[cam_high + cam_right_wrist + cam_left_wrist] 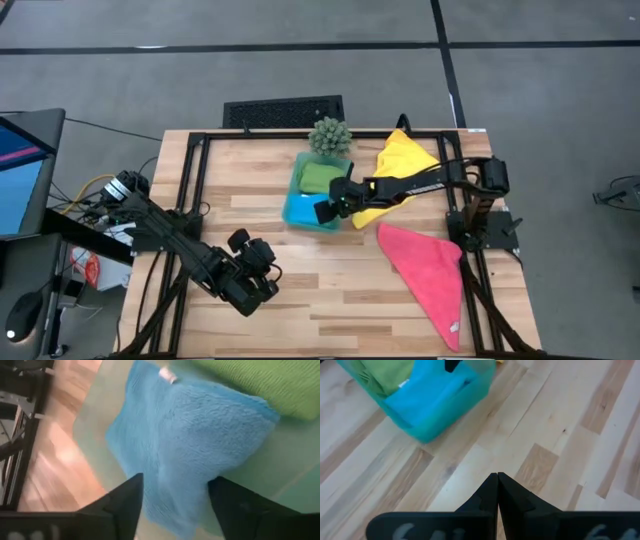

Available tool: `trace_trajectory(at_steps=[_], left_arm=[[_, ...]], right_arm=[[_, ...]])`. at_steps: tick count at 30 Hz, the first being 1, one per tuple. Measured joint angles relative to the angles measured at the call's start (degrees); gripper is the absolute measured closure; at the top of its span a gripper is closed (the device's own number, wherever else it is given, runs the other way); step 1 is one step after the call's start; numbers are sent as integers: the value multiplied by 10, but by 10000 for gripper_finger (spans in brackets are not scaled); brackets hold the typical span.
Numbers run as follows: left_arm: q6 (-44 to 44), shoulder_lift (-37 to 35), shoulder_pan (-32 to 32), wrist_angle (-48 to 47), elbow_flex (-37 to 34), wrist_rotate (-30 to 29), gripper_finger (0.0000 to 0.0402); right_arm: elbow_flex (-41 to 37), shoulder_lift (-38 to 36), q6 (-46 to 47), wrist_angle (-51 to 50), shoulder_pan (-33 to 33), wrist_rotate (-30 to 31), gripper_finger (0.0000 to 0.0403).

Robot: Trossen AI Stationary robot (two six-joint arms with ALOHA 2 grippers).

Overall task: Fold microfiber towels
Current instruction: Put the blue micro fiber cloth into the green bin, then fold the yellow micro fiber cloth

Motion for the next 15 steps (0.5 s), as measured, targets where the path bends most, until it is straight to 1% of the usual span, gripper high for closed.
trace_trajectory(at_steps=[2, 4, 6, 12, 15], left_arm=[[4, 0, 0, 0, 0, -1, 401], [10, 0, 0, -2, 0, -1, 401], [10, 0, 0, -3, 0, -1, 401], [10, 0, 0, -4, 0, -10, 401], [10, 0, 0, -4, 0, -11, 401]], right_arm=[[8, 0, 1, -21, -7, -6, 139], [26, 0, -7, -61, -13, -9, 131], [51, 0, -29, -103, -16, -5, 129], [146, 0, -99, -250, -16, 45, 128], [181, 0, -120, -309, -13, 55, 128]])
